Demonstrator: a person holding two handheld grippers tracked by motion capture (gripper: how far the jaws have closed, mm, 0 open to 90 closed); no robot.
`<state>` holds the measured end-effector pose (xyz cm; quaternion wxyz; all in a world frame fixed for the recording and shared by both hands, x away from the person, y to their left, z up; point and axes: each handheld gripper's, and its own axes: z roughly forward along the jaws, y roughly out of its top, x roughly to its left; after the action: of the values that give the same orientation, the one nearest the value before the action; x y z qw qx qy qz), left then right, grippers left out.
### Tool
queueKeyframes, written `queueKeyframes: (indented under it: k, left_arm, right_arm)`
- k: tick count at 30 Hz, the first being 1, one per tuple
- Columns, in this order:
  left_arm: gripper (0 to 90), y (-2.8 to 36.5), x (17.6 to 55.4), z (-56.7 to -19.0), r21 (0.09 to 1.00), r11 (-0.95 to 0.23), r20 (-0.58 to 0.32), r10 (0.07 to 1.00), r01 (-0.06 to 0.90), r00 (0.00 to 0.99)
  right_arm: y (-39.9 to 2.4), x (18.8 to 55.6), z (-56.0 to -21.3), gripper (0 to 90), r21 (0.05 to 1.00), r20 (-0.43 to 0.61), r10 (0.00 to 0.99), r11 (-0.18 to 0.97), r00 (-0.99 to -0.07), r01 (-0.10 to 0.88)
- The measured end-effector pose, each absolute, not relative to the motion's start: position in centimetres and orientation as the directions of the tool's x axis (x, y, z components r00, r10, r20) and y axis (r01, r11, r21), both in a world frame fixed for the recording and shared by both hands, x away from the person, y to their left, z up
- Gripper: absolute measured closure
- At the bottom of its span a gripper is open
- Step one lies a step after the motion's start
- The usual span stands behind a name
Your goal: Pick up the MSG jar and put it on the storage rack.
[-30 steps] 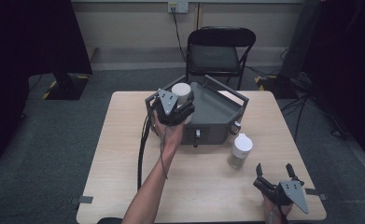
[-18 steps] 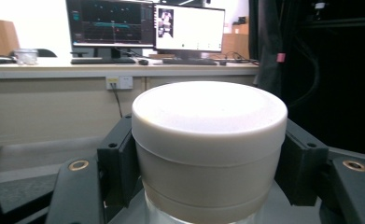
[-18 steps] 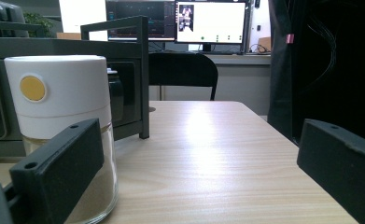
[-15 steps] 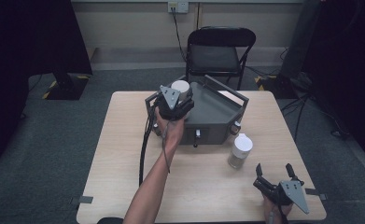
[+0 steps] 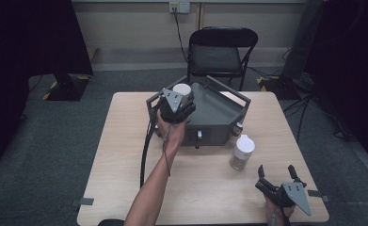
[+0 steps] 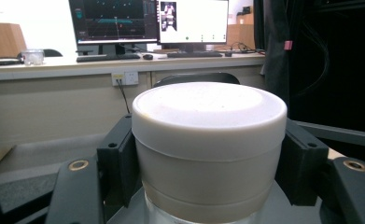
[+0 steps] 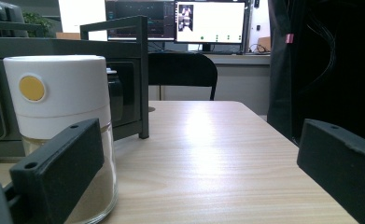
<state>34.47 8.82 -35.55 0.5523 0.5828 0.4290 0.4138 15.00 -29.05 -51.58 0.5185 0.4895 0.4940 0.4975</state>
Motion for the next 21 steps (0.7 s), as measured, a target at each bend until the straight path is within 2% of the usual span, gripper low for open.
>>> queueKeyframes:
  k: [4,10,12,15,19,21]
  left_arm:
    - [33.6,8.87,34.52,-35.27,0.998,-0.031,0.014,0.957,0.053,0.29]
    - [31.6,8.99,34.35,-35.86,0.999,-0.035,0.028,0.958,0.02,0.286]
    - [20.5,8.92,34.3,-36.09,0.999,-0.034,0.031,0.959,0.006,0.281]
    - [9.0,9.05,34.53,-35.69,0.999,-0.035,0.022,0.958,0.041,0.287]
    - [0.8,8.78,34.31,-35.86,0.999,-0.003,-0.007,0.964,0.037,0.264]
    - [0.0,9.0,34.14,-35.99,1.0,0.01,-0.015,0.962,0.019,0.274]
  right_arm:
    - [-29.07,15.01,-51.56,0.0,0.999,-0.024,1.0,0.025,0.016,-0.031]
    - [-29.09,15.03,-51.55,0.0,0.999,-0.024,1.0,0.025,0.015,-0.03]
    - [-29.11,15.04,-51.54,0.0,0.999,-0.025,1.0,0.025,0.014,-0.03]
    - [-29.08,15.04,-51.54,0.0,0.999,-0.026,1.0,0.027,0.015,-0.03]
    - [-29.06,15.04,-51.54,0.0,0.999,-0.026,1.0,0.027,0.016,-0.03]
    - [-29.06,15.04,-51.53,0.0,0.999,-0.027,1.0,0.028,0.016,-0.029]
